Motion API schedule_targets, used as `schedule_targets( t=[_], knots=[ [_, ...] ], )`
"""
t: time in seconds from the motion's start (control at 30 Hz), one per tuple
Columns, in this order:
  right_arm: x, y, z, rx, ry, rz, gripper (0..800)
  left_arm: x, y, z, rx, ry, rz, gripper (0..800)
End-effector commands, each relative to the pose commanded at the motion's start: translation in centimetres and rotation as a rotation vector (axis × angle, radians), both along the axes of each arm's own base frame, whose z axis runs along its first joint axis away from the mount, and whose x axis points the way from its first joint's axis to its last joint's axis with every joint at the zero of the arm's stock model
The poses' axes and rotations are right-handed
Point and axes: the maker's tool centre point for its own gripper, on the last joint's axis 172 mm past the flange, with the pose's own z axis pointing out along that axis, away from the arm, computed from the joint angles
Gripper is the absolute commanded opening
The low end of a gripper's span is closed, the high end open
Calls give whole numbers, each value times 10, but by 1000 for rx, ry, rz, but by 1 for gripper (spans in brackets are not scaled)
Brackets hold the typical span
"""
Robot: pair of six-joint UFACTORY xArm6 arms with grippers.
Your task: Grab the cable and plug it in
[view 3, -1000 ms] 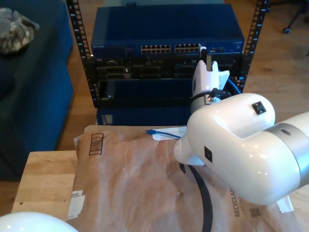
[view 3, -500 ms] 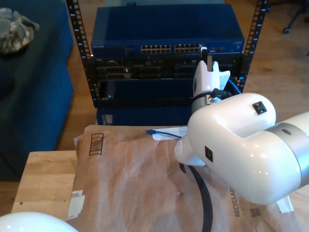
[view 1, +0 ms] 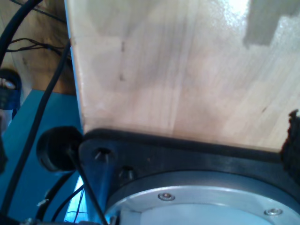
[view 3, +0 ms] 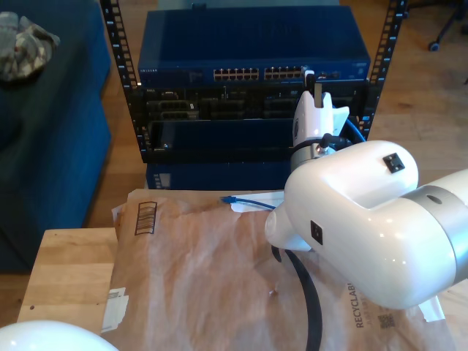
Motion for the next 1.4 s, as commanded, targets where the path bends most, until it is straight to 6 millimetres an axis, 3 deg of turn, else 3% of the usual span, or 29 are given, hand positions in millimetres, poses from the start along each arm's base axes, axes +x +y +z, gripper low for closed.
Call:
schedule_targets(
  t=[0.13, 0.33, 1.17, 1.4],
  knots=[
    [3, -11, 1, 1, -3, -17, 0, 0, 0, 0, 0, 0, 0, 800],
    [2, -12, 0, 0, 0, -18, 0, 0, 0, 0, 0, 0, 0, 800],
    [4, -4, -4, -2, 0, -8, 0, 0, 0, 0, 0, 0, 0, 800],
    [1, 9, 0, 1, -7, 10, 0, 0, 0, 0, 0, 0, 0, 800]
  ],
)
